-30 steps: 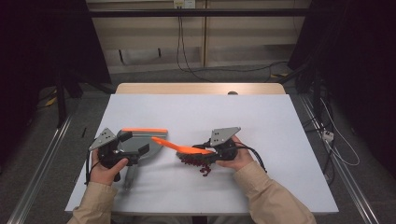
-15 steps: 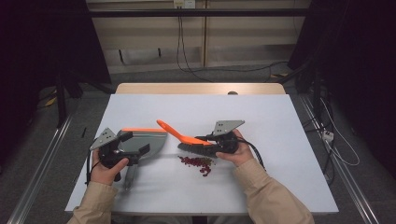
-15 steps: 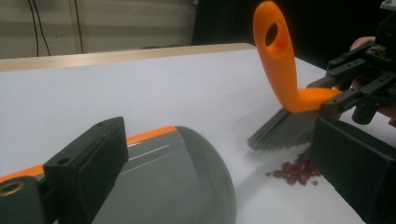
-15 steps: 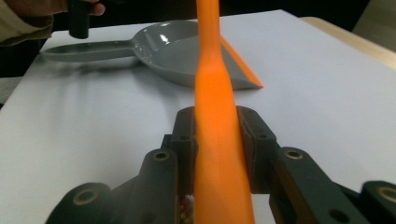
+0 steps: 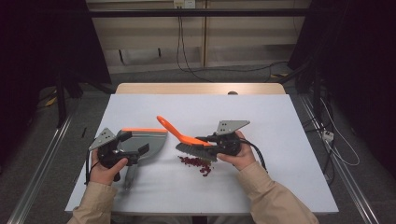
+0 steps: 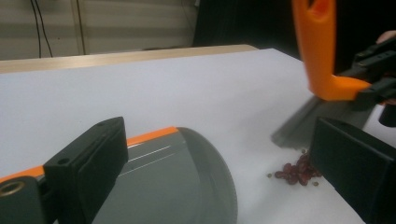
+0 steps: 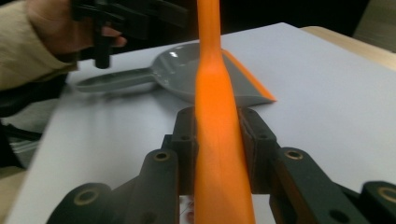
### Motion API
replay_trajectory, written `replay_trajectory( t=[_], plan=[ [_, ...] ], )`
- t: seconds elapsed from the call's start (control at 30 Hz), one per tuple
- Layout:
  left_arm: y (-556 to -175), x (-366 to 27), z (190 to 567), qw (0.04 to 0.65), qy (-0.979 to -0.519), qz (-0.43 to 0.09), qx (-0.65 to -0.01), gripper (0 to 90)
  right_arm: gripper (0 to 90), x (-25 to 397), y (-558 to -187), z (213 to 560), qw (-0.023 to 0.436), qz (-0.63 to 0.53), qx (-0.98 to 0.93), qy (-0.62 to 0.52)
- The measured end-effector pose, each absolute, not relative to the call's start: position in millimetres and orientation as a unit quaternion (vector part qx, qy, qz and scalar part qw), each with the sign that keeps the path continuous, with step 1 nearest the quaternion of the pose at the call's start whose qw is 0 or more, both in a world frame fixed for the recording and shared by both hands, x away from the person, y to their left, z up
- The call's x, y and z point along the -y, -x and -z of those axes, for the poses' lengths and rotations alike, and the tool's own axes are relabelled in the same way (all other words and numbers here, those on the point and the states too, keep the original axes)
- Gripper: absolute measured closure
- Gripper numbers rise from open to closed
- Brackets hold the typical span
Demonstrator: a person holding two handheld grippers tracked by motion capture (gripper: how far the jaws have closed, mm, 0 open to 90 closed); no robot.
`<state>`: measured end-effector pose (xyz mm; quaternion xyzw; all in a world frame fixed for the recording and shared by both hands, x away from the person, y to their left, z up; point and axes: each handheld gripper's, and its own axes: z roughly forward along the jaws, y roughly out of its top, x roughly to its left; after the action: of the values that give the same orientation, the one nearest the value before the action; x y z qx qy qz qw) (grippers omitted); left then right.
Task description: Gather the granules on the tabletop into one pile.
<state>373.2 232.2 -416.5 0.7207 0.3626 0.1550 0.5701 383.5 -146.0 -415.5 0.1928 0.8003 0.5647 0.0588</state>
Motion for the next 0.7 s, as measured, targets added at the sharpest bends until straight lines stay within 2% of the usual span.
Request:
replay_trajectory(
  t=[0.27, 0.4, 0.7],
  plan=[
    [-372, -232, 416, 0.572, -0.72, -0.154, -0.363, 4.9, 71.2, 134, -358, 427, -0.008, -0.567, -0.805, -0.173],
    [-372, -232, 416, 0.571, -0.72, -0.154, -0.363, 4.9, 71.2, 131, -360, 441, -0.038, -0.558, -0.808, -0.183],
    [-373, -232, 416, 0.571, -0.72, -0.154, -0.362, 4.8, 71.4, 134, -380, 443, -0.016, -0.554, -0.809, -0.195]
  ],
)
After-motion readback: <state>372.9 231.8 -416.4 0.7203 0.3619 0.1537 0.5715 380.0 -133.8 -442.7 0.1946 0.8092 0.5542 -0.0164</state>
